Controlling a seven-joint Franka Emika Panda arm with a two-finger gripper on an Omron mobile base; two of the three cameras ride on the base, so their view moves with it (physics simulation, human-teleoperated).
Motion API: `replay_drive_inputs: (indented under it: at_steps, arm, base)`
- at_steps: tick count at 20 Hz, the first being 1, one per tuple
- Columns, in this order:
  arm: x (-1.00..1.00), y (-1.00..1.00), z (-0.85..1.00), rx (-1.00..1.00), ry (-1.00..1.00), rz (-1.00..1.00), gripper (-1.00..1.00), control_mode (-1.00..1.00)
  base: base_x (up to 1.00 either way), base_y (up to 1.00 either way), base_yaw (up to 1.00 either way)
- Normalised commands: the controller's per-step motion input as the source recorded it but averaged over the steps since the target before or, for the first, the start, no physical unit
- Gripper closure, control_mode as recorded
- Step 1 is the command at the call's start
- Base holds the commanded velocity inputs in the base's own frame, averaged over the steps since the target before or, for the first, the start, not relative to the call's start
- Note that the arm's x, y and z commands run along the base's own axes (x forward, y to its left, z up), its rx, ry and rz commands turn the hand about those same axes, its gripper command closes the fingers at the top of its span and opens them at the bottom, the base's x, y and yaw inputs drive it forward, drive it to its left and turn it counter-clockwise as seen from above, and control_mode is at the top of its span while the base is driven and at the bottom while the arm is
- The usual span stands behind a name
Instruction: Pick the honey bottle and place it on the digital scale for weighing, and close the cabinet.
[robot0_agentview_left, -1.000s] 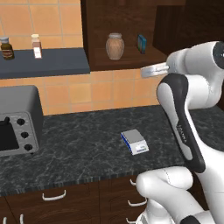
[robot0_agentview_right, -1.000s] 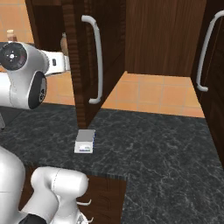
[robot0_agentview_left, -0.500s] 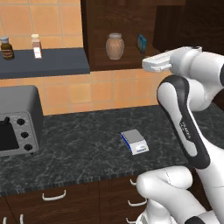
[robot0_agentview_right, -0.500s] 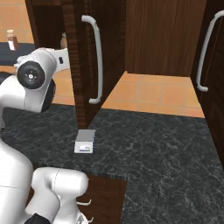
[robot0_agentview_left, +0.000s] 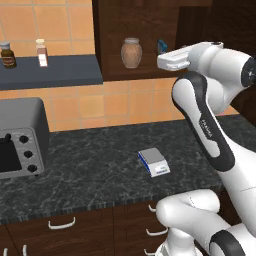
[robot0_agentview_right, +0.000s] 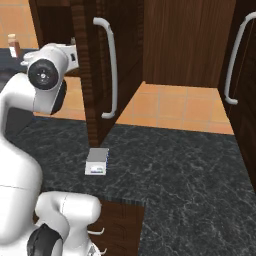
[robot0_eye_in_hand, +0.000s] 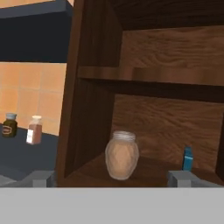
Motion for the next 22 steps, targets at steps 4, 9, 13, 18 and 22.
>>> replay_drive_inputs:
  at_steps: [4, 9, 13, 18, 22]
  arm:
    - [0.56, 0.08, 0.00, 0.00, 0.02, 0.02, -1.00, -1.00]
    - [0.54, 0.04, -0.02, 0.00, 0.00, 0.04, -1.00, -1.00]
    - [0.61, 0.09, -0.03, 0.00, 0.00, 0.01, -1.00, -1.00]
    - [0.46, 0.30, 0.00, 0.00, 0.00, 0.00, -1.00, -1.00]
    - [0.39, 0.16, 0.00, 0.00, 0.00, 0.00, -1.00, -1.00]
  base:
    - [0.00, 0.00, 0.00]
    - [0.00, 0.00, 0.00]
    - [0.00, 0.00, 0.00]
    - [0.00, 0.00, 0.00]
    - [0.00, 0.00, 0.00]
